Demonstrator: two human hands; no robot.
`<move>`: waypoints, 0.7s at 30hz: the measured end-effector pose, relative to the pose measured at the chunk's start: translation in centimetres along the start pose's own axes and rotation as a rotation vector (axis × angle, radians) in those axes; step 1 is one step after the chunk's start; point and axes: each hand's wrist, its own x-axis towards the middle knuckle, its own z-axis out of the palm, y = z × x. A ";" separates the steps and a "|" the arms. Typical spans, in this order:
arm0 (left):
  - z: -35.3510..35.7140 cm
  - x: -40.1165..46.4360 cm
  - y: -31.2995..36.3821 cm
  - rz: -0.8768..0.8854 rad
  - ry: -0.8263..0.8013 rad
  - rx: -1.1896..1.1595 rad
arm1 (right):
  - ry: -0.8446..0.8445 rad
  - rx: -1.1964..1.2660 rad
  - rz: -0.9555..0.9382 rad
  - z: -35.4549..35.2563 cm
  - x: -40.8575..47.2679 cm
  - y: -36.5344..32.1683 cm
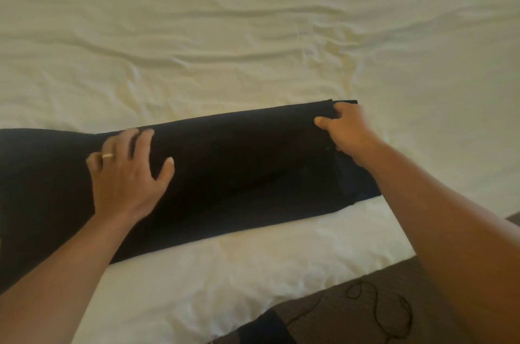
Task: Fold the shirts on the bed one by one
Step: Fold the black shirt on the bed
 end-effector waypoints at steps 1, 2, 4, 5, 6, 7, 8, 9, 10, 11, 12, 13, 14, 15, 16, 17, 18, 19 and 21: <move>0.5 -0.2 0.4 -0.004 -0.050 0.005 | 0.011 -0.024 -0.020 -0.4 0.3 0.3; 1.0 -0.4 0.7 -0.018 -0.095 0.003 | 0.020 -0.059 -0.041 -0.7 0.3 0.5; 1.6 -0.5 1.2 -0.037 -0.144 0.006 | 0.050 -0.163 -0.066 -1.4 0.5 1.1; 1.8 -0.5 1.4 -0.036 -0.160 0.022 | 0.059 -0.209 -0.080 -1.6 0.6 1.3; 1.9 -0.4 1.5 -0.029 -0.177 0.041 | 0.067 -0.234 -0.089 -1.9 0.7 1.5; 2.0 -0.3 1.6 -0.023 -0.190 0.052 | 0.066 -0.241 -0.082 -2.1 0.8 1.7; 2.0 -0.2 1.7 -0.019 -0.200 0.057 | 0.068 -0.240 -0.074 -2.2 0.9 1.9; 2.0 -0.1 1.7 -0.018 -0.212 0.058 | 0.073 -0.249 -0.063 -2.3 1.0 2.1; 2.0 0.0 1.8 -0.019 -0.226 0.060 | 0.075 -0.259 -0.057 -2.4 1.1 2.4; 2.0 0.1 1.8 -0.019 -0.237 0.067 | 0.072 -0.270 -0.059 -2.4 1.2 2.7; 2.1 0.1 1.8 -0.020 -0.247 0.078 | 0.066 -0.281 -0.057 -2.4 1.2 2.9; 2.3 0.1 1.8 -0.021 -0.255 0.087 | 0.066 -0.296 -0.056 -2.3 1.4 3.1; 2.5 0.1 1.8 -0.026 -0.262 0.092 | 0.081 -0.318 -0.058 -2.3 1.5 3.2; 2.7 0.0 1.8 -0.034 -0.262 0.090 | 0.116 -0.369 -0.075 -2.2 1.6 3.3; 2.9 0.0 1.6 -0.040 -0.260 0.088 | 0.172 -0.453 -0.110 -2.1 1.6 3.4; 3.1 0.0 1.5 -0.043 -0.258 0.088 | 0.243 -0.545 -0.163 -1.9 1.5 3.4; 3.3 0.0 1.4 -0.043 -0.260 0.093 | 0.319 -0.616 -0.233 -1.5 1.2 3.3; 3.5 0.0 1.3 -0.043 -0.259 0.093 | 0.369 -0.654 -0.316 -1.0 0.8 3.1; 3.7 0.0 1.2 -0.037 -0.263 0.083 | 0.328 -0.724 -0.494 0.5 0.0 3.0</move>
